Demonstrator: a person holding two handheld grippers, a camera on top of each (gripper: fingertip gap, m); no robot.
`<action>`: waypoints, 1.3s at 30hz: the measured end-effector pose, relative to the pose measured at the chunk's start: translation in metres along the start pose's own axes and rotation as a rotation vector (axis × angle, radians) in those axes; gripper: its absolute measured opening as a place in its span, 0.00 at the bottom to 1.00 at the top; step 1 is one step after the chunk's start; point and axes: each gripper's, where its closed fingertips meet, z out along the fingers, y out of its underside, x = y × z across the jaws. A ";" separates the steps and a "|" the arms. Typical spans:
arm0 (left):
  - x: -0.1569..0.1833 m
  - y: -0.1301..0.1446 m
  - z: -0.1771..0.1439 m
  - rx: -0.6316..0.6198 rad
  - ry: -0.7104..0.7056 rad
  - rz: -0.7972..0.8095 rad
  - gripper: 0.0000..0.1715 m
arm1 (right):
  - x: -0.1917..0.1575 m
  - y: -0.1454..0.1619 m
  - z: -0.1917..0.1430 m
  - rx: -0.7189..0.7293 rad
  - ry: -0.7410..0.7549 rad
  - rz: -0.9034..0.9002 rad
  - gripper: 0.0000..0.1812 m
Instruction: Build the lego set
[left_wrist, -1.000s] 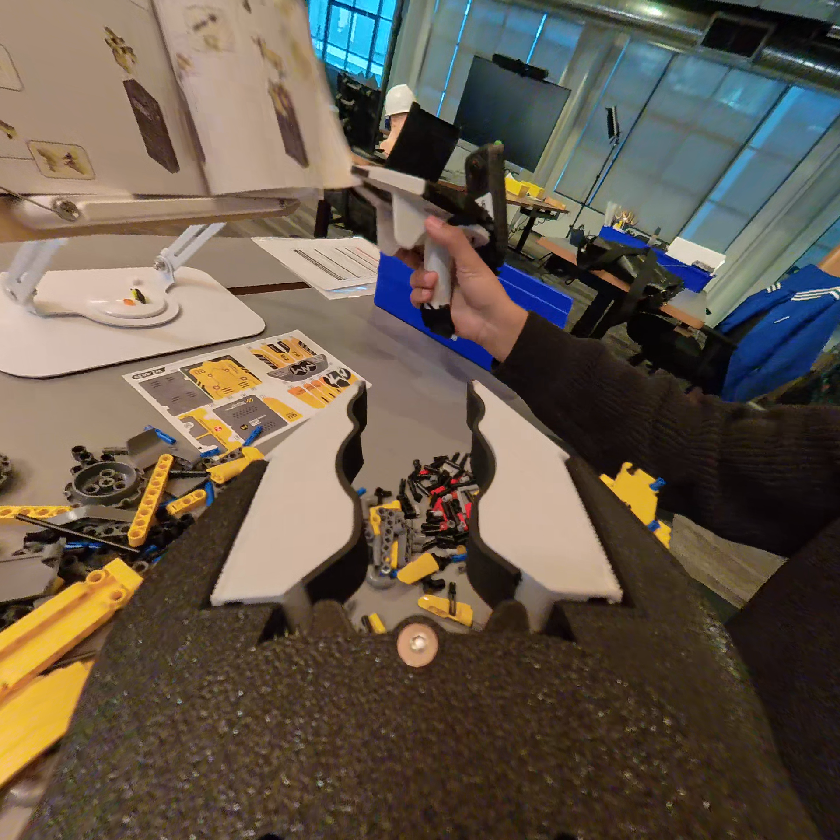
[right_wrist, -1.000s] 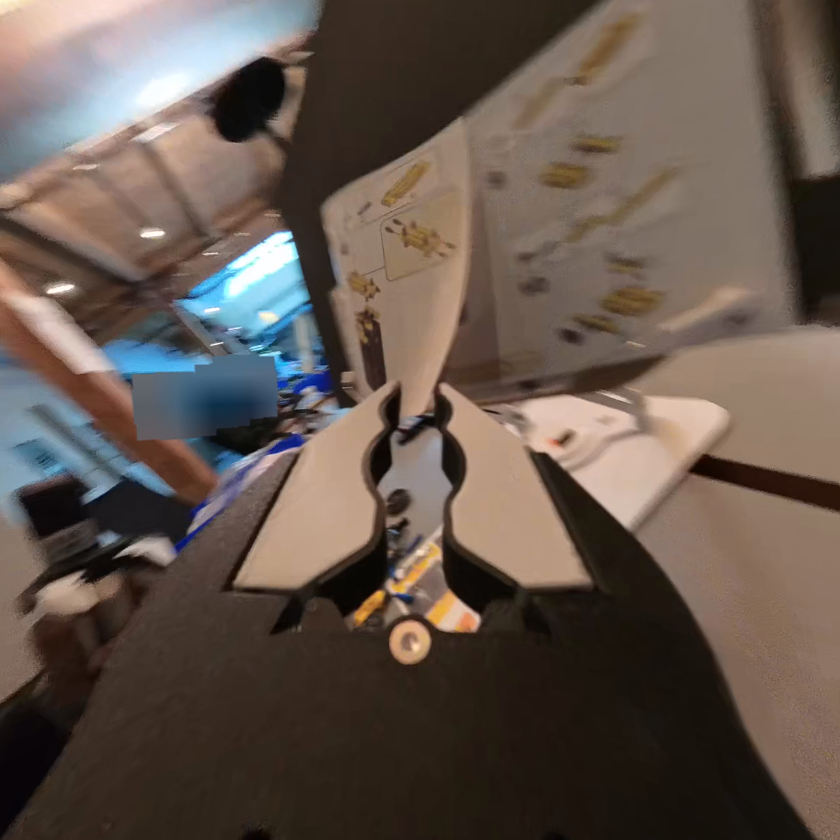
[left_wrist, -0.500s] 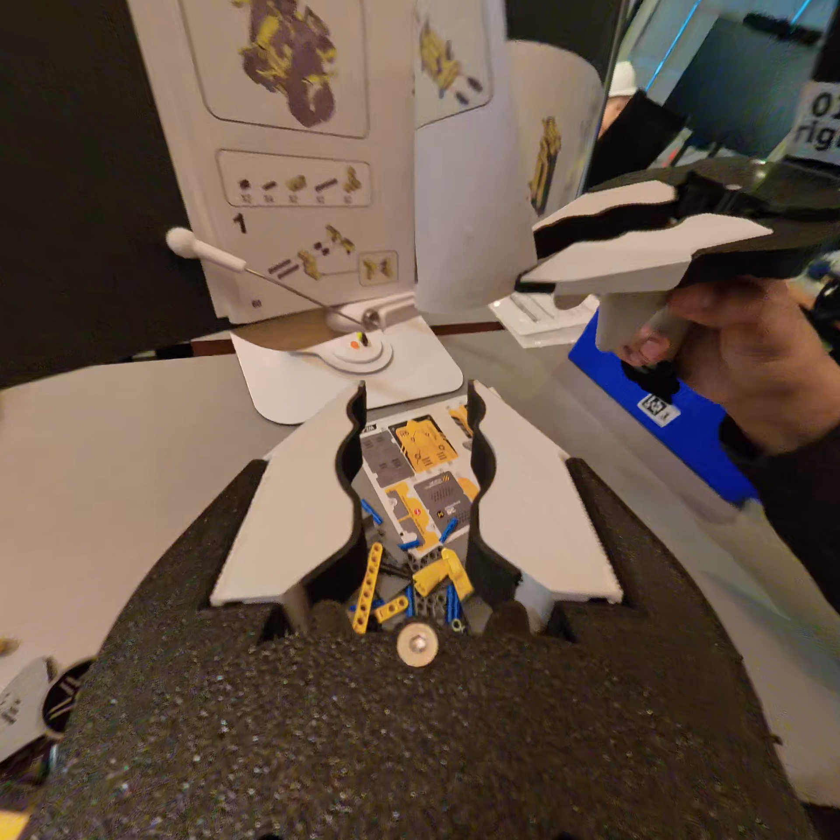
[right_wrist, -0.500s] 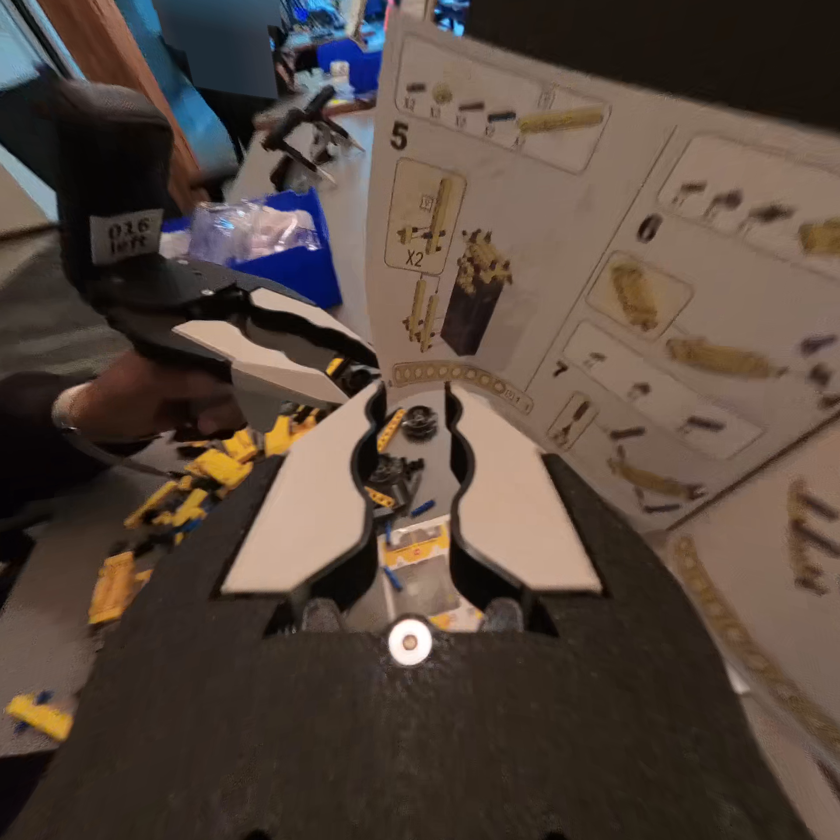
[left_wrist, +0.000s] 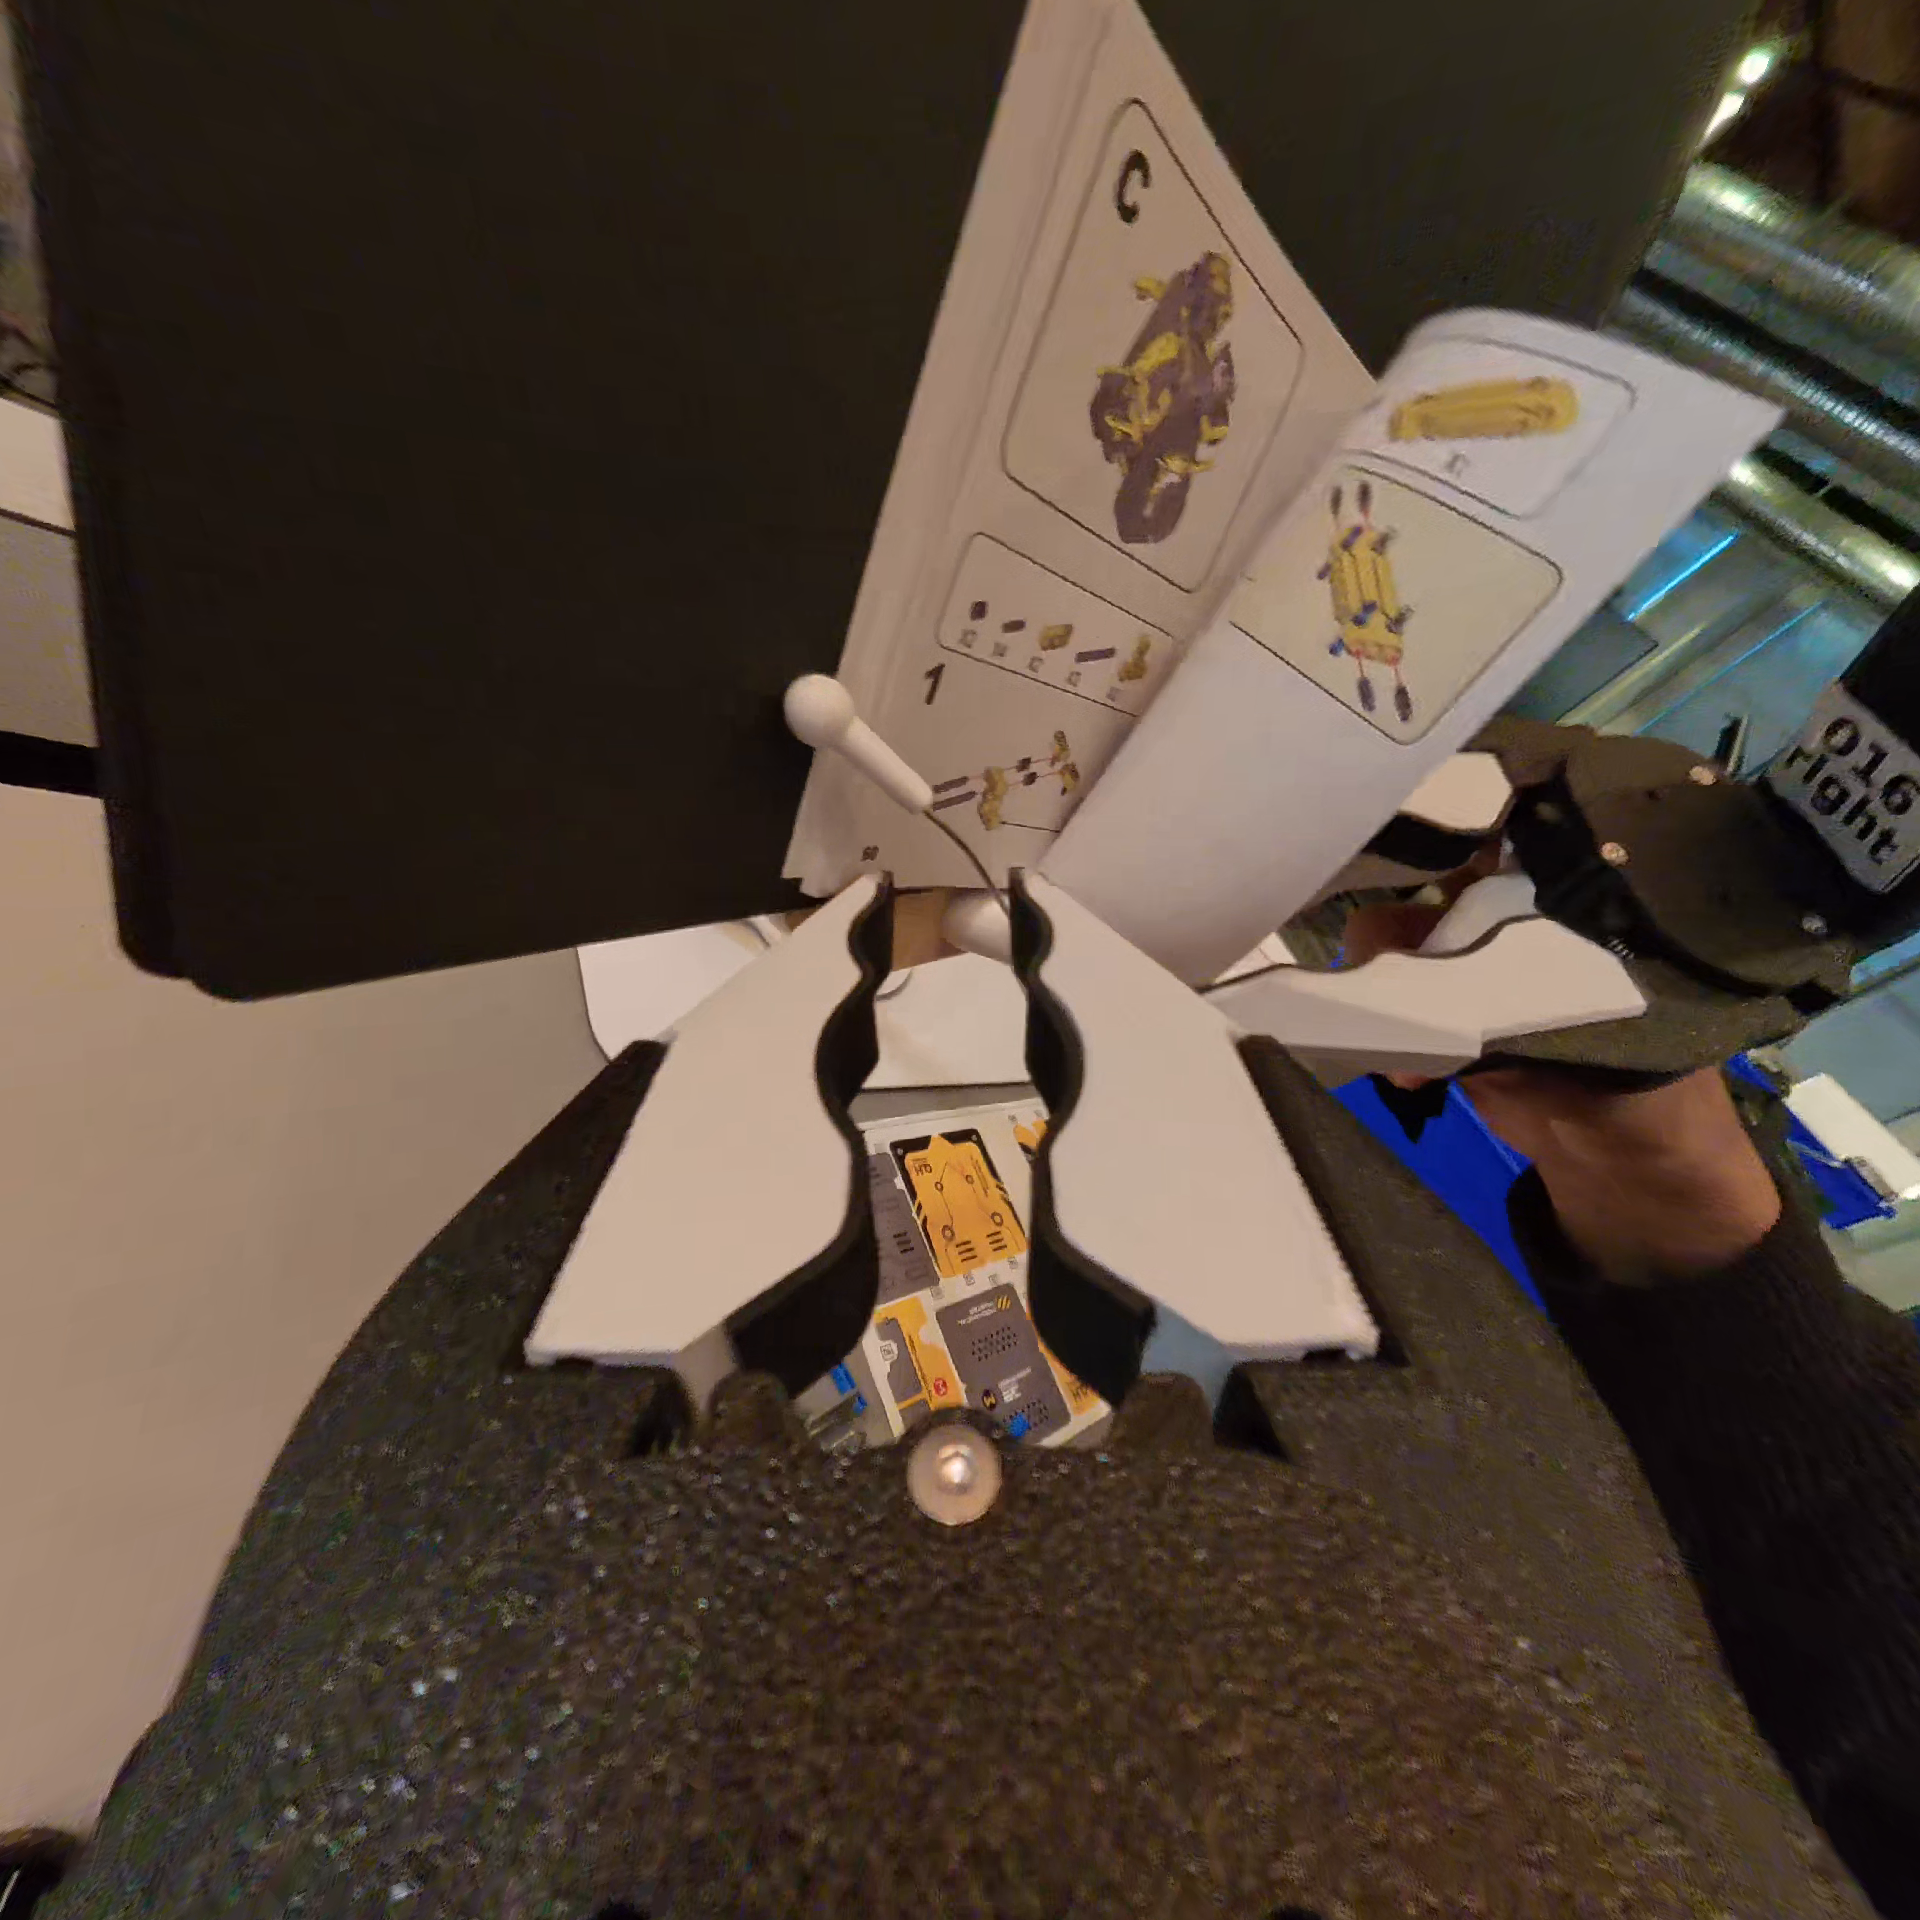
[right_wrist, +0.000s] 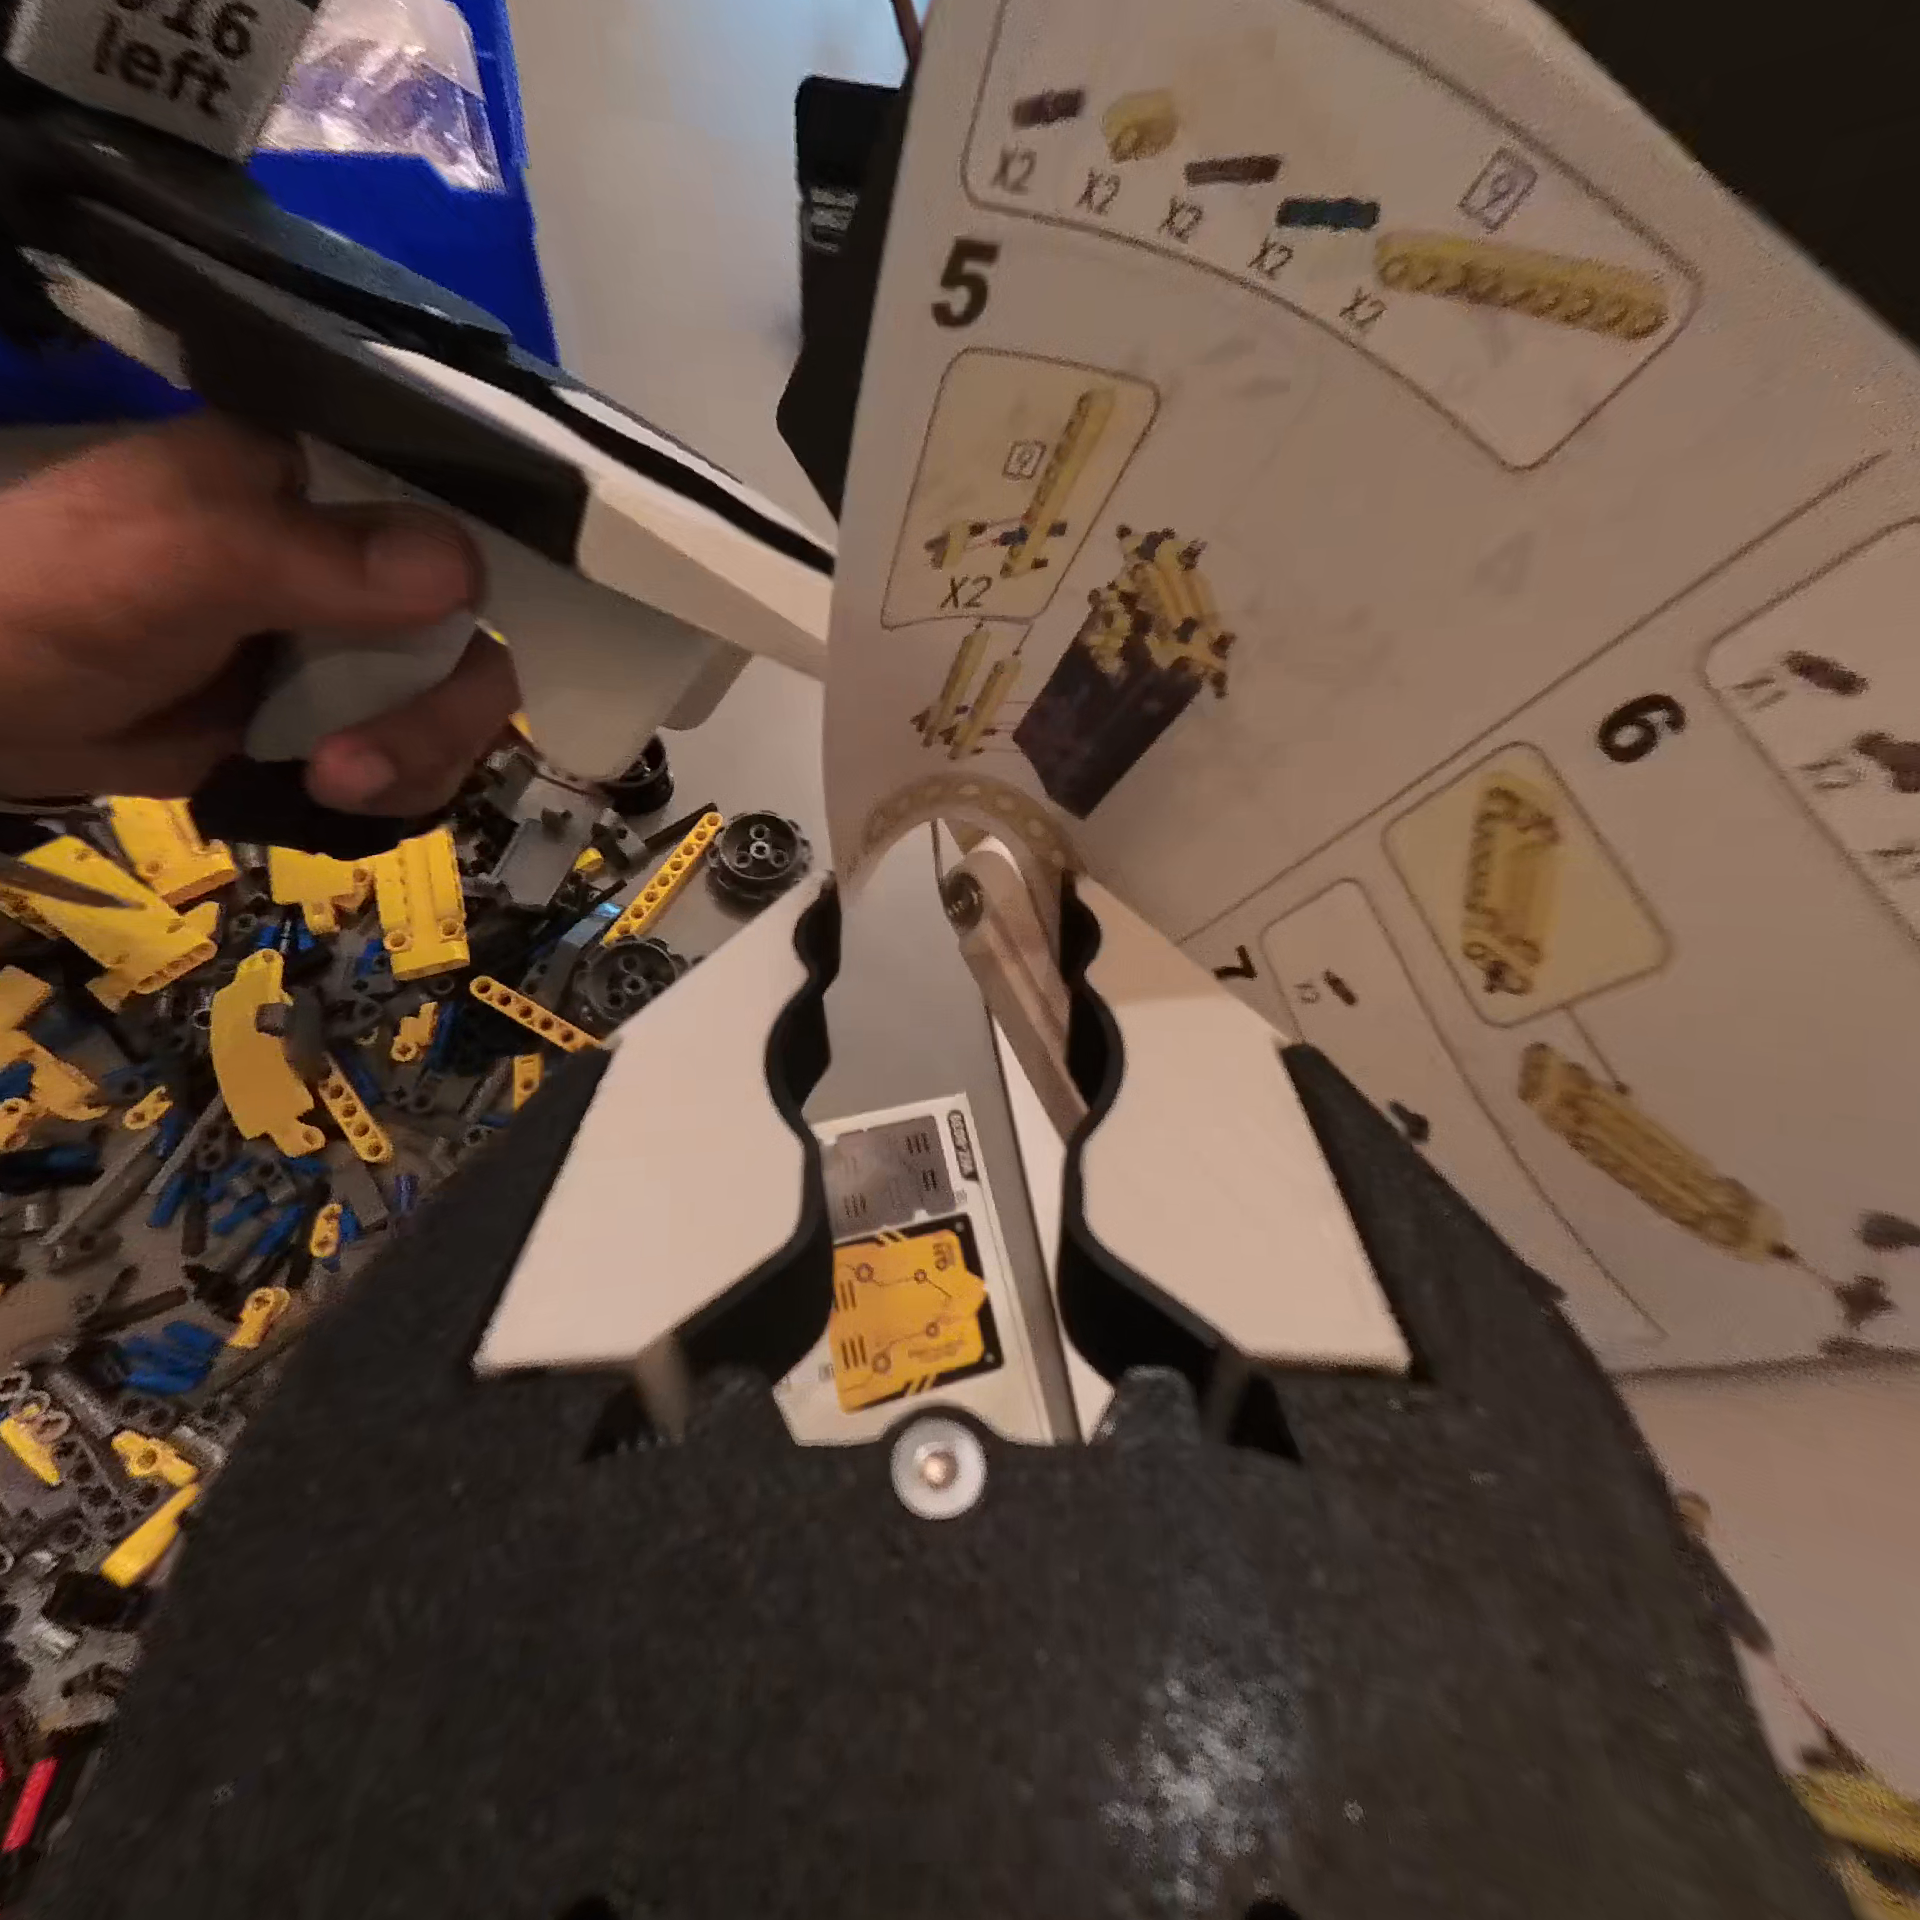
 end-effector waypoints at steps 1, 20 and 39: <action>-0.001 -0.001 0.000 0.016 0.013 -0.014 0.11 | -0.002 -0.001 0.002 0.011 -0.015 0.005 0.23; 0.002 0.004 -0.002 0.067 0.105 -0.025 0.01 | 0.055 -0.023 -0.020 0.015 0.458 -0.249 0.00; 0.006 0.015 -0.008 0.126 0.081 0.124 0.01 | 0.079 -0.054 -0.026 0.218 0.675 -0.216 0.00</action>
